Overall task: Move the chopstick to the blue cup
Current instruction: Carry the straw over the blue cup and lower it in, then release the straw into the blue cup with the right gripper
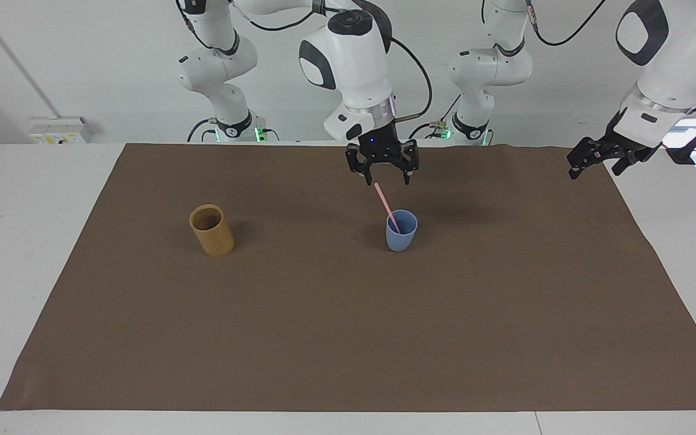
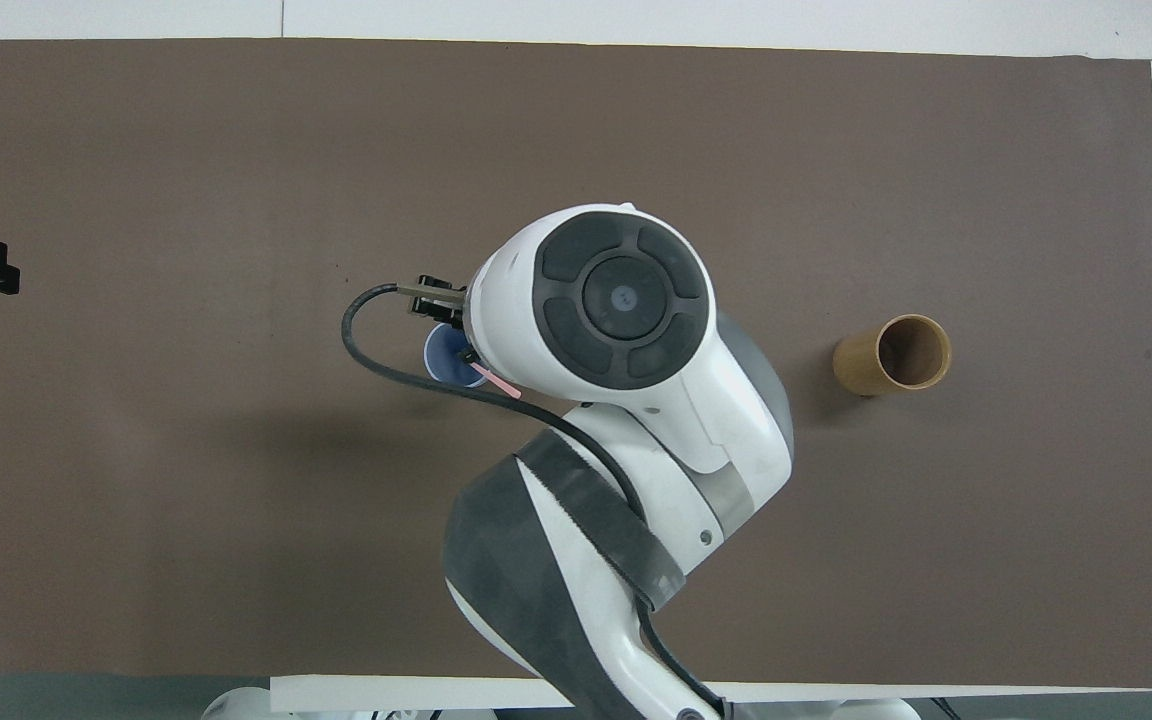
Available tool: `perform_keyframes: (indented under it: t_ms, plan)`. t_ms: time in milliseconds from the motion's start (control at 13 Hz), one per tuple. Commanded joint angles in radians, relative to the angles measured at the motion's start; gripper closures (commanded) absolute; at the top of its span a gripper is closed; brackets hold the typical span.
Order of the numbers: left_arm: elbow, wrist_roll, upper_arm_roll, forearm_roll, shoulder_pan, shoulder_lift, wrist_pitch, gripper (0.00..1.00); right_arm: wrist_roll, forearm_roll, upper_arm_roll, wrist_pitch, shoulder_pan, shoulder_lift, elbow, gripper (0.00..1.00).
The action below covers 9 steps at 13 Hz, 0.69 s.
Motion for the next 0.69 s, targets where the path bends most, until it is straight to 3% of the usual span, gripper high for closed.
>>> perform_keyframes:
  t_ms: [0, 308, 462, 615]
  plan:
    - [-0.015, -0.014, -0.001, 0.006, -0.001, -0.011, 0.004, 0.0, -0.137, -0.025, 0.011, -0.15, -0.19, -0.108, -0.005, 0.0]
    - [-0.015, -0.014, -0.001, 0.006, -0.001, -0.011, 0.004, 0.0, -0.552, -0.021, 0.008, -0.447, -0.506, -0.24, -0.005, 0.0]
    - [-0.015, -0.014, -0.001, 0.006, -0.001, -0.011, 0.004, 0.0, -0.798, -0.027, 0.008, -0.553, -0.65, -0.277, 0.005, 0.0]
    - [-0.015, -0.014, -0.001, 0.006, -0.001, -0.011, 0.004, 0.0, -0.891, -0.033, 0.008, -0.594, -0.732, -0.277, 0.028, 0.0]
